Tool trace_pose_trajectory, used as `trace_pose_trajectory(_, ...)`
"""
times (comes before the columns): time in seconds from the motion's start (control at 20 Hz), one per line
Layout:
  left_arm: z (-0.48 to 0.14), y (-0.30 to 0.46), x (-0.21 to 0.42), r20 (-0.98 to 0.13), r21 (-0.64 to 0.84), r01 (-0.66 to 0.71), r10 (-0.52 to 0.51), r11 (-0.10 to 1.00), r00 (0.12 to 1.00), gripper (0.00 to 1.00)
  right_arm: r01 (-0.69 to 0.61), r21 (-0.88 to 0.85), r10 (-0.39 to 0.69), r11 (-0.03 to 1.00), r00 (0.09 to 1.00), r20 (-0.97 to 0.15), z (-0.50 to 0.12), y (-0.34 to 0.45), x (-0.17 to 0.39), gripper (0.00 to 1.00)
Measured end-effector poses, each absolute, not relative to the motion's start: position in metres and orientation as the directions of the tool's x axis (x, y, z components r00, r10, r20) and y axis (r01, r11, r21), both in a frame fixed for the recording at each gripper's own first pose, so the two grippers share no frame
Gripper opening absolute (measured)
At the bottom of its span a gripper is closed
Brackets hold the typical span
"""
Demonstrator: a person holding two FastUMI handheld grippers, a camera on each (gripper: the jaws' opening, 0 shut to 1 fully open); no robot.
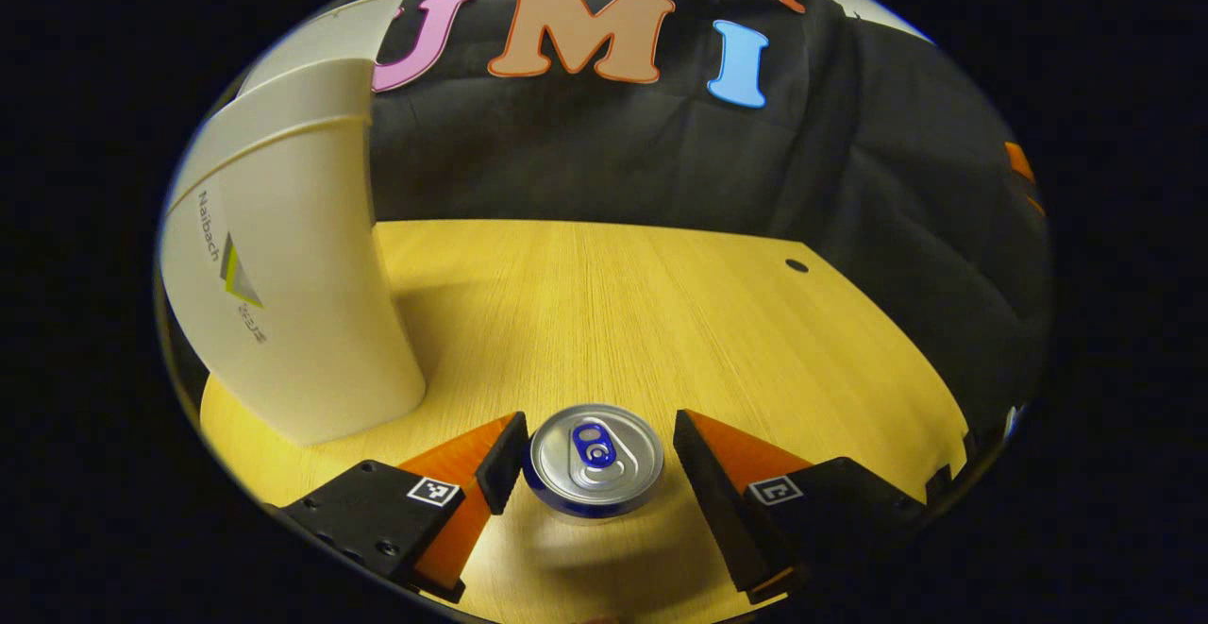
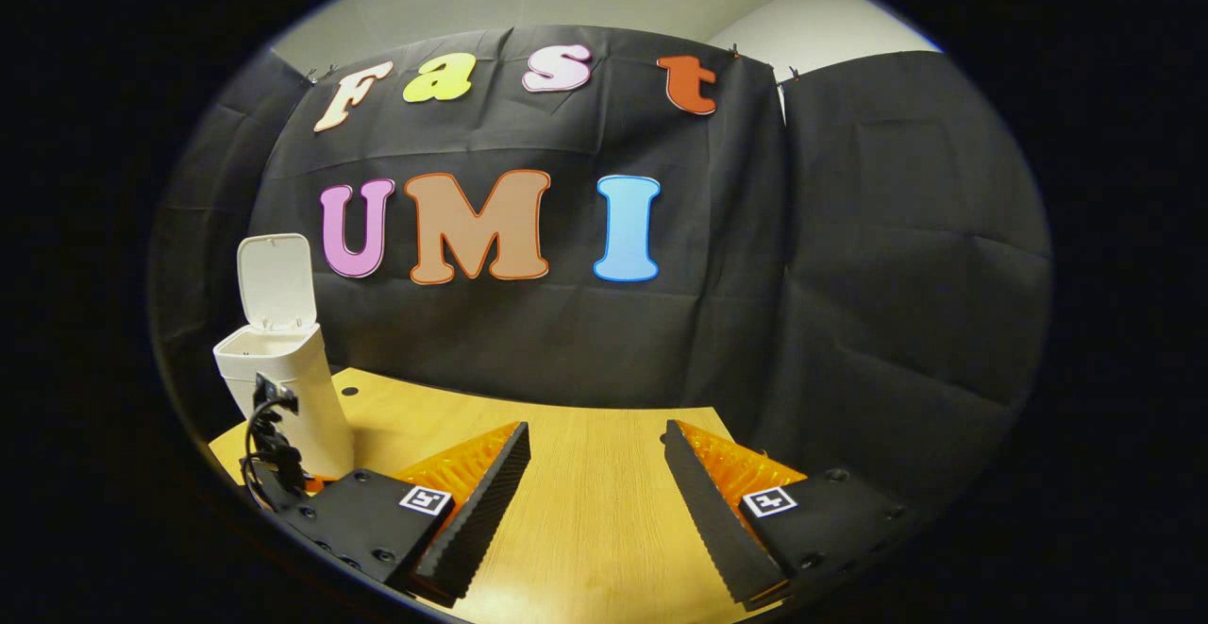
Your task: Press the lid of the desktop garbage bin to open it, pick up the crumpled paper on the desktop and throw it into the bin, then pick up the pop can on the desktop and drop it into the bin, and finally close the garbage bin lid.
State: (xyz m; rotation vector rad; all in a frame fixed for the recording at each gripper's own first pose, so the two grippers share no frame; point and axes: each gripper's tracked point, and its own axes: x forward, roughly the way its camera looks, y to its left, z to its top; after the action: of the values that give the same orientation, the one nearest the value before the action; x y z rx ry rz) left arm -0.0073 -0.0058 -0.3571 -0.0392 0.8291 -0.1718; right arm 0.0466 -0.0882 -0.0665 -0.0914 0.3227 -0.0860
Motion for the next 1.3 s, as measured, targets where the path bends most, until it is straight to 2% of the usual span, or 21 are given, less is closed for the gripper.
trace_pose_trajectory(0.25, -0.383, -0.007, -0.010, -0.750, -0.108, 0.146, -0.177, 0.983, 0.638, 0.94, 0.081, -0.126, -0.118, 0.989, 0.942, -0.316, -0.067, -0.096, 0.040, 0.96)
trace_pose_trajectory(0.4, -0.381, -0.006, -0.006, -0.740, -0.111, 0.145, -0.179, 0.983, 0.648, 0.81, 0.087, -0.131, -0.124, 0.988, 0.942, -0.311, -0.066, -0.100, 0.038, 0.96)
trace_pose_trajectory(0.55, -0.365, -0.009, 0.002, -0.707, -0.106, 0.164, -0.190, 0.981, 0.681, 0.80, 0.074, -0.128, -0.109, 0.989, 0.948, -0.299, -0.066, -0.099, 0.038, 0.96)
trace_pose_trajectory(0.85, -0.280, -0.029, 0.038, -0.567, -0.062, 0.186, -0.188, 0.981, 0.802, 0.79, -0.033, -0.126, -0.004, 0.991, 0.958, -0.286, -0.076, -0.092, 0.053, 0.96)
trace_pose_trajectory(1.05, -0.216, -0.033, 0.060, -0.448, -0.026, 0.132, -0.130, 0.991, 0.885, 0.79, -0.146, -0.065, 0.124, 0.987, 0.957, -0.263, -0.074, -0.071, 0.060, 0.96)
trace_pose_trajectory(1.15, -0.181, -0.037, 0.067, -0.391, -0.028, 0.131, -0.131, 0.991, 0.911, 0.78, -0.152, -0.053, 0.133, 0.987, 0.955, -0.265, -0.079, -0.071, 0.064, 1.00)
trace_pose_trajectory(1.2, -0.161, -0.034, 0.073, -0.355, -0.011, 0.134, -0.129, 0.991, 0.926, 0.78, -0.159, -0.036, 0.145, 0.987, 0.955, -0.258, -0.079, -0.065, 0.063, 0.96)
trace_pose_trajectory(1.3, -0.121, -0.023, 0.088, -0.278, 0.026, 0.135, -0.123, 0.990, 0.953, 0.78, -0.150, -0.029, 0.139, 0.988, 0.961, -0.238, -0.080, -0.059, 0.064, 0.96)
